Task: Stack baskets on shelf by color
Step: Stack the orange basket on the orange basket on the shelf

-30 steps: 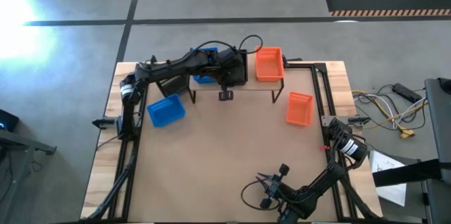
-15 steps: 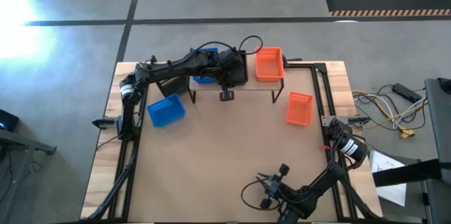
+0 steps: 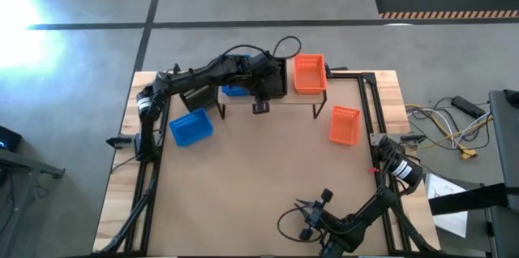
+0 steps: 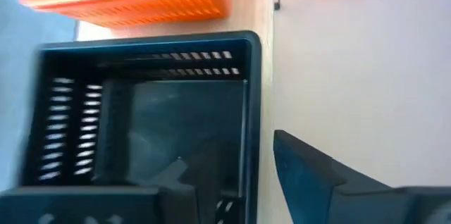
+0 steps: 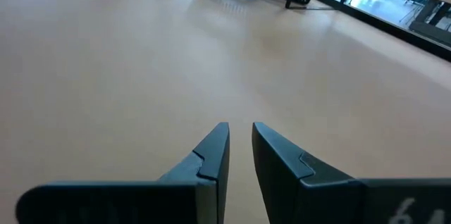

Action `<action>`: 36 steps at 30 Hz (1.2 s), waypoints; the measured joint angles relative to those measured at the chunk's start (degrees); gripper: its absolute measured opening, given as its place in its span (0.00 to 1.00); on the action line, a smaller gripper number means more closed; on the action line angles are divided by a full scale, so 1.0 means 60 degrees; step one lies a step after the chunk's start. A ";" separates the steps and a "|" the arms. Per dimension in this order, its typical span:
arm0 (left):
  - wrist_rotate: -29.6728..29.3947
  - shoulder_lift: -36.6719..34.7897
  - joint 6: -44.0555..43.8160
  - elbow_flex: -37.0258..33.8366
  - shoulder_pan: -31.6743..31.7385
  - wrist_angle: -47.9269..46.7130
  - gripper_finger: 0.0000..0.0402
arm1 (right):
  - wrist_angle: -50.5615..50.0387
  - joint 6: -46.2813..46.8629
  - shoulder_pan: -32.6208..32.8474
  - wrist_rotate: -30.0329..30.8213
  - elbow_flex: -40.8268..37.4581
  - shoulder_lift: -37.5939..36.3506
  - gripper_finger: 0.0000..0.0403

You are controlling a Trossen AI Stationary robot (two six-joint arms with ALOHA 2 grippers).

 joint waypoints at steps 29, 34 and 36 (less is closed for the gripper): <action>-0.0431 -0.7468 -0.3765 -1.2698 -0.5206 1.0688 0.32 | -0.8143 -0.0953 -0.2990 -0.5596 -0.0097 -0.5214 0.14; -0.0630 -0.7592 -0.4077 -1.4301 -0.6361 1.3487 0.32 | -0.8038 -0.3330 -0.5345 -0.7589 -0.0852 -0.6960 0.17; -0.0712 -0.7551 -0.4080 -1.4618 -0.6608 1.4240 0.32 | -0.7899 -0.3918 -0.6082 -0.8383 -0.1288 -0.7537 0.22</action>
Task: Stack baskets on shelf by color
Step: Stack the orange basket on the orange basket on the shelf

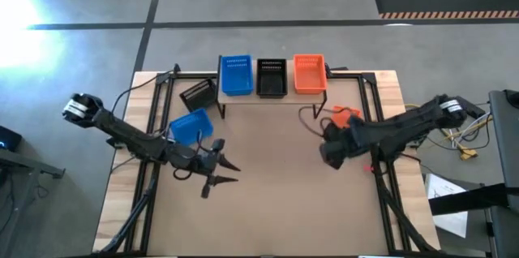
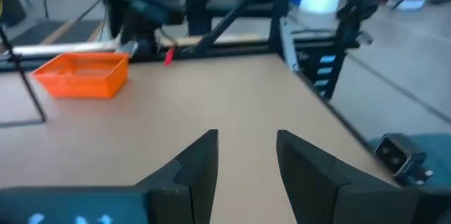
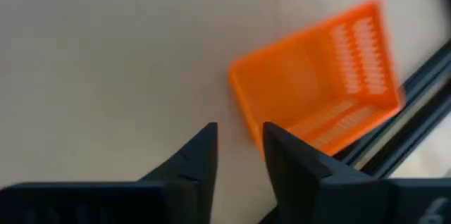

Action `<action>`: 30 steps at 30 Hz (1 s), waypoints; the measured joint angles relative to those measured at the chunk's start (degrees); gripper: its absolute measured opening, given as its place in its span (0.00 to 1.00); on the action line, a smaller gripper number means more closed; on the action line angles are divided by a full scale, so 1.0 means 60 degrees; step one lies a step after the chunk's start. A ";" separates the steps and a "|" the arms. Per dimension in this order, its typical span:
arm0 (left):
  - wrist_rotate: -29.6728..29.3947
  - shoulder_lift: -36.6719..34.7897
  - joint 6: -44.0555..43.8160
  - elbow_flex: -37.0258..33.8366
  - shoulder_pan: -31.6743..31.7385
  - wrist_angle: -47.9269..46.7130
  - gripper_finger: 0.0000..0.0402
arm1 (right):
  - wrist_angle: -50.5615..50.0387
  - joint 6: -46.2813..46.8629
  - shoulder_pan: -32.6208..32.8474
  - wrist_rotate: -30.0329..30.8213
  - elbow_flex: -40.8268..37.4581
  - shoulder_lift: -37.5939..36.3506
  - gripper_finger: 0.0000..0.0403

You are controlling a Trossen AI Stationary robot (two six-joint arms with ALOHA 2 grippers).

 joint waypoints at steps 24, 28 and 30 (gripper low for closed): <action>-0.0422 0.0892 0.0099 -0.0012 -0.0310 0.0987 0.32 | 0.2110 -0.2754 -0.1294 -0.0133 -0.2818 0.0571 0.25; -0.0422 0.0892 0.0099 -0.0007 -0.0310 0.0986 0.32 | 0.2228 -0.3175 -0.1292 -0.0230 -0.2821 0.1036 0.14; -0.0418 0.0892 0.0099 -0.0007 -0.0310 0.0990 0.32 | 0.2331 -0.3423 -0.1260 -0.0583 -0.2755 0.1181 0.08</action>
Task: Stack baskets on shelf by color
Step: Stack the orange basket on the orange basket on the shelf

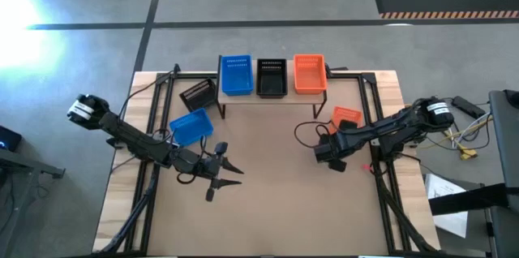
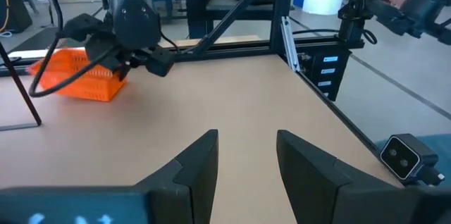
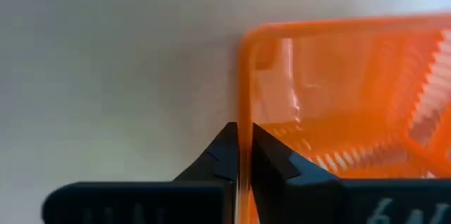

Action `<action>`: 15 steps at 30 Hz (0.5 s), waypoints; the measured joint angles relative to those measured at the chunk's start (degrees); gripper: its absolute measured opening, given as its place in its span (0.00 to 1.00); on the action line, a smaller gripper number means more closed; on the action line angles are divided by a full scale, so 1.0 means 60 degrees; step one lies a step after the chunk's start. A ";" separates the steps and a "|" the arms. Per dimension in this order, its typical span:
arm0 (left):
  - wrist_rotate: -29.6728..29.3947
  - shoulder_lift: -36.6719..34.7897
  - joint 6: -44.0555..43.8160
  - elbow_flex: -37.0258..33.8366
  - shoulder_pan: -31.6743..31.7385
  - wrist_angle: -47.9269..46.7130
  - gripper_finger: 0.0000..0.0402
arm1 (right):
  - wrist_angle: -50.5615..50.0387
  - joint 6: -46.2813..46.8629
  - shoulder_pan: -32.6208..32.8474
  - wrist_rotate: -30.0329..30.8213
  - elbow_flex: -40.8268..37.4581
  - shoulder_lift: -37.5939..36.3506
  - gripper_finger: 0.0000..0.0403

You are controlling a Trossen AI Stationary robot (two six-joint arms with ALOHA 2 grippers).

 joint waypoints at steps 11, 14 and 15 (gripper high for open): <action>0.0029 0.0000 -0.0004 0.0000 0.0000 -0.0007 0.32 | -0.0043 -0.0250 0.1215 -0.2294 0.2309 0.0221 0.02; 0.0030 0.0000 -0.0004 -0.0001 0.0000 -0.0007 0.32 | -0.0129 -0.0614 0.1661 -0.2252 0.3486 0.0221 0.02; 0.0033 0.0000 -0.0004 -0.0004 0.0000 -0.0011 0.32 | -0.0130 -0.0791 0.1788 -0.2092 0.3889 0.0217 0.02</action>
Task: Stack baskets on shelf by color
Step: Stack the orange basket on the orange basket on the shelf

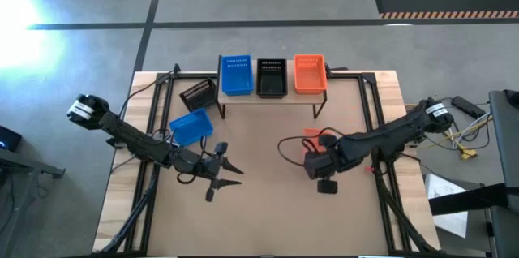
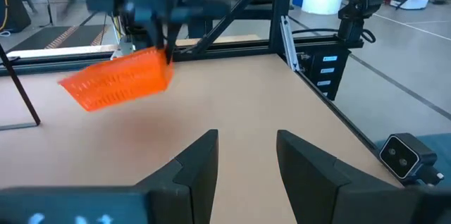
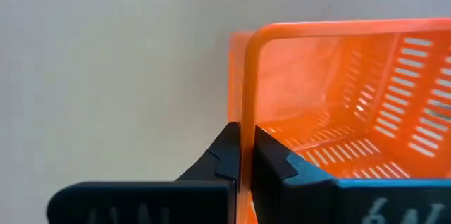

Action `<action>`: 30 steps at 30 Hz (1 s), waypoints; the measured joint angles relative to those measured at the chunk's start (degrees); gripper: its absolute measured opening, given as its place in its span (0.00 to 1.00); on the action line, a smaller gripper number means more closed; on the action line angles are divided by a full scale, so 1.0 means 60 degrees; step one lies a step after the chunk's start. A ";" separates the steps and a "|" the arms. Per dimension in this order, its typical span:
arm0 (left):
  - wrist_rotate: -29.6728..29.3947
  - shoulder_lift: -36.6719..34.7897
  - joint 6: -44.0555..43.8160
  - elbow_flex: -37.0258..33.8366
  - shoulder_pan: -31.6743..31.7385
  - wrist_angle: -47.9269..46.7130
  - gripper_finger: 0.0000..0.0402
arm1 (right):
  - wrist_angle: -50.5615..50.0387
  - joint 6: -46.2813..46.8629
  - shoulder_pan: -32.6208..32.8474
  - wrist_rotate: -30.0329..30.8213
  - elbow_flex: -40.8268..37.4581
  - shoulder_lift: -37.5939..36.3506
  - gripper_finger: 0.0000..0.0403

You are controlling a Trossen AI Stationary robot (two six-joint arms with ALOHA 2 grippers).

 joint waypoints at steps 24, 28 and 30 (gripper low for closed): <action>0.0000 0.0000 -0.0044 -0.0035 -0.0004 0.0001 0.32 | -0.0171 -0.7399 -0.5466 0.3927 0.4862 0.0040 0.02; -0.0004 0.0000 -0.0079 -0.0127 -0.0004 -0.0013 0.32 | -0.0239 -0.7562 -0.6125 0.3229 0.4846 0.0040 0.02; -0.0004 0.0001 -0.0093 -0.0131 -0.0007 -0.0027 0.32 | -0.0342 -0.7549 -0.6195 0.3214 0.4846 0.0040 0.02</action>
